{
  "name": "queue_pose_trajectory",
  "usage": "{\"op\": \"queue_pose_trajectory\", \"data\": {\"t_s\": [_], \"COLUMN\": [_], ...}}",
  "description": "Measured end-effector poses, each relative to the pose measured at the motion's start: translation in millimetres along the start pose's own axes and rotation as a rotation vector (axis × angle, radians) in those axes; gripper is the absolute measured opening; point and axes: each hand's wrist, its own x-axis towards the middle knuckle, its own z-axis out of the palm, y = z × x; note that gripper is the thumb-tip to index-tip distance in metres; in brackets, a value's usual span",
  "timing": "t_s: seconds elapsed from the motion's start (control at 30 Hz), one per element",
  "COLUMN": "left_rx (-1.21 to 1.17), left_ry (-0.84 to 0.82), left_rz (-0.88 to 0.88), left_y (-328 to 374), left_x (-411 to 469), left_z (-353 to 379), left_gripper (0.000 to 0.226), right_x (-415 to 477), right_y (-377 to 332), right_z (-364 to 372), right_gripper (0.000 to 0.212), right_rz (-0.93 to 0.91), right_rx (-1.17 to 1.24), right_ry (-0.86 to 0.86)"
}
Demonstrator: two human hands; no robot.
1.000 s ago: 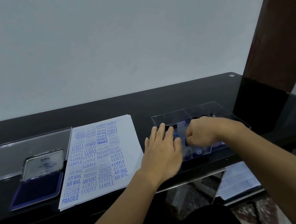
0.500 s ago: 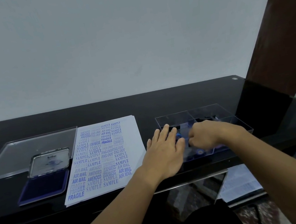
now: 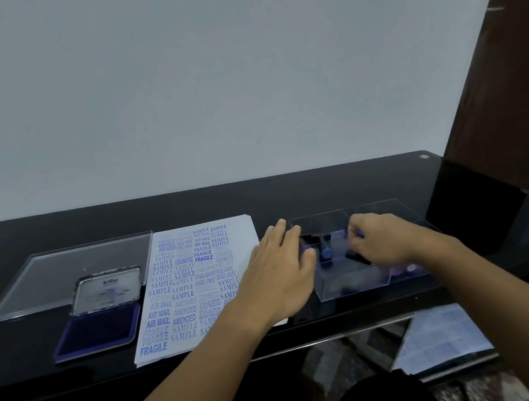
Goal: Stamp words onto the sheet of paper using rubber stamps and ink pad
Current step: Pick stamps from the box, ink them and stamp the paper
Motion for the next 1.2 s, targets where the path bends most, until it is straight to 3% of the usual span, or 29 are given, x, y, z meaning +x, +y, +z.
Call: {"op": "queue_pose_trajectory", "data": {"t_s": [0.2, 0.57, 1.2], "left_rx": [-0.001, 0.045, 0.012], "left_ry": [0.043, 0.098, 0.266], "left_rz": [-0.024, -0.17, -0.443], "left_y": [-16.5, -80.4, -195.0], "left_x": [-17.1, -51.1, -129.2], "left_z": [-32.5, -81.7, -143.2], "left_gripper": [0.055, 0.054, 0.049], "right_x": [-2.2, -0.1, 16.7], "right_y": [-19.7, -98.9, -256.9], "right_z": [-11.8, -3.9, 59.8], "right_gripper": [0.013, 0.018, 0.023], "right_rz": [0.034, -0.144, -0.518], "right_rx": [0.098, 0.117, 0.134], "right_ry": [0.102, 0.204, 0.036]}}
